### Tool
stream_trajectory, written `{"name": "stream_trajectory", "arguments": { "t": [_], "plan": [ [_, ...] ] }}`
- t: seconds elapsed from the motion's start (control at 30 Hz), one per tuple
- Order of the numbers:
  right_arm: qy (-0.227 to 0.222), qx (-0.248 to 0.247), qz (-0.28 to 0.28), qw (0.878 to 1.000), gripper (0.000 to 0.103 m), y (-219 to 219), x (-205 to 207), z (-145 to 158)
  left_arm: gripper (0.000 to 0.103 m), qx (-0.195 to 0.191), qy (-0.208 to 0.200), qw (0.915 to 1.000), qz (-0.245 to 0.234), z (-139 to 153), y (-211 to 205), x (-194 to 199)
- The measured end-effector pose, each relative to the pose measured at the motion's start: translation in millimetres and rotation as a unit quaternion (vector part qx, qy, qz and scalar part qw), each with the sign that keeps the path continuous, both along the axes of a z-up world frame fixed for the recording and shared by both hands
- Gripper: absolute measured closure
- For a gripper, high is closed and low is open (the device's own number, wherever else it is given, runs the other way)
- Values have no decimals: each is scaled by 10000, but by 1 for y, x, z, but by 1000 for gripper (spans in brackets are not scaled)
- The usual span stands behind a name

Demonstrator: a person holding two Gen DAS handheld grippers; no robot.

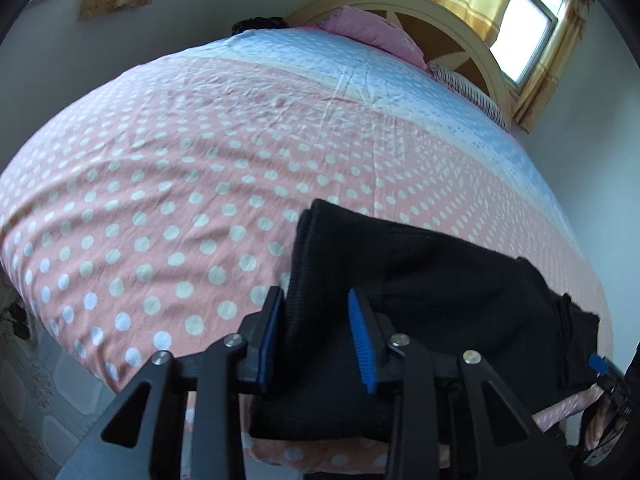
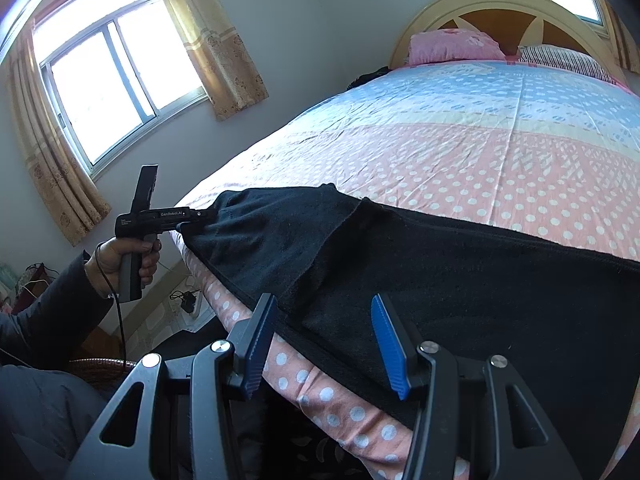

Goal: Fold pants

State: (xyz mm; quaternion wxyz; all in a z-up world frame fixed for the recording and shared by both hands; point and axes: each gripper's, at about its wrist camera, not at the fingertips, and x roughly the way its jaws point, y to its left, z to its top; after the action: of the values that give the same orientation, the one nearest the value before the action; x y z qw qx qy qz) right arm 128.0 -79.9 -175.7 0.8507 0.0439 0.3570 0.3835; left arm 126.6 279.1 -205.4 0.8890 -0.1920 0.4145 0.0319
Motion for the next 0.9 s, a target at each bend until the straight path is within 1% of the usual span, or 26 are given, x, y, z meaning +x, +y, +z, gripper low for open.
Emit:
{"name": "stream_trajectory", "arguments": {
  "t": [0.07, 0.1, 0.17, 0.2, 0.23, 0.3, 0.33, 0.4, 0.5, 0.57, 0.6, 0.67, 0.73, 0.8, 0.9],
  "plan": [
    [-33, -4, -5, 10000, 52, -1, -1, 2, 65, 93, 1, 9999, -68, 1, -2, 1],
    [-55, -7, -12, 10000, 52, -1, -2, 3, 68, 70, 7, 9999, -121, 1, -1, 1],
    [-100, 0, -39, 9999, 52, -4, -2, 6, 81, -22, -16, 9997, -247, 4, 0, 0],
    [-114, 3, -65, 9999, 52, -5, -3, 7, 90, -38, -44, 9995, -294, 7, 0, -1],
    [-134, 8, -113, 9998, 52, -8, -2, 8, 91, -74, -45, 9994, -326, 9, 1, -1],
    [-150, 31, -219, 9996, 52, -14, -1, 10, 91, -309, -176, 9989, -314, 20, 4, -3],
    [-146, 57, -286, 9995, 52, -17, 0, 11, 91, -366, -235, 9985, -333, 25, 3, -3],
    [-129, 98, -463, 9988, 52, -25, 3, 12, 91, -355, -415, 9975, -454, 43, -7, -5],
    [-107, 159, -701, 9974, 52, -36, 6, 16, 91, -553, -585, 9944, -689, 67, -27, -9],
    [-122, 194, -866, 9960, 52, -46, 7, 19, 91, -745, -681, 9905, -938, 82, -45, -11],
    [-129, 236, -960, 9950, 52, -52, 8, 22, 91, -782, -720, 9889, -1037, 88, -53, -11],
    [-145, 316, -1145, 9928, 52, -64, 9, 26, 91, -920, -857, 9830, -1340, 104, -76, -14],
    [-160, 390, -1351, 9899, 52, -79, 10, 30, 91, -1060, -963, 9778, -1528, 116, -92, -14],
    [-177, 474, -1581, 9861, 52, -95, 10, 33, 91, -1213, -1085, 9709, -1754, 131, -114, -12],
    [-184, 641, -1890, 9797, 52, -118, 11, 37, 91, -1280, -1127, 9637, -2054, 146, -148, -1]
  ]
}}
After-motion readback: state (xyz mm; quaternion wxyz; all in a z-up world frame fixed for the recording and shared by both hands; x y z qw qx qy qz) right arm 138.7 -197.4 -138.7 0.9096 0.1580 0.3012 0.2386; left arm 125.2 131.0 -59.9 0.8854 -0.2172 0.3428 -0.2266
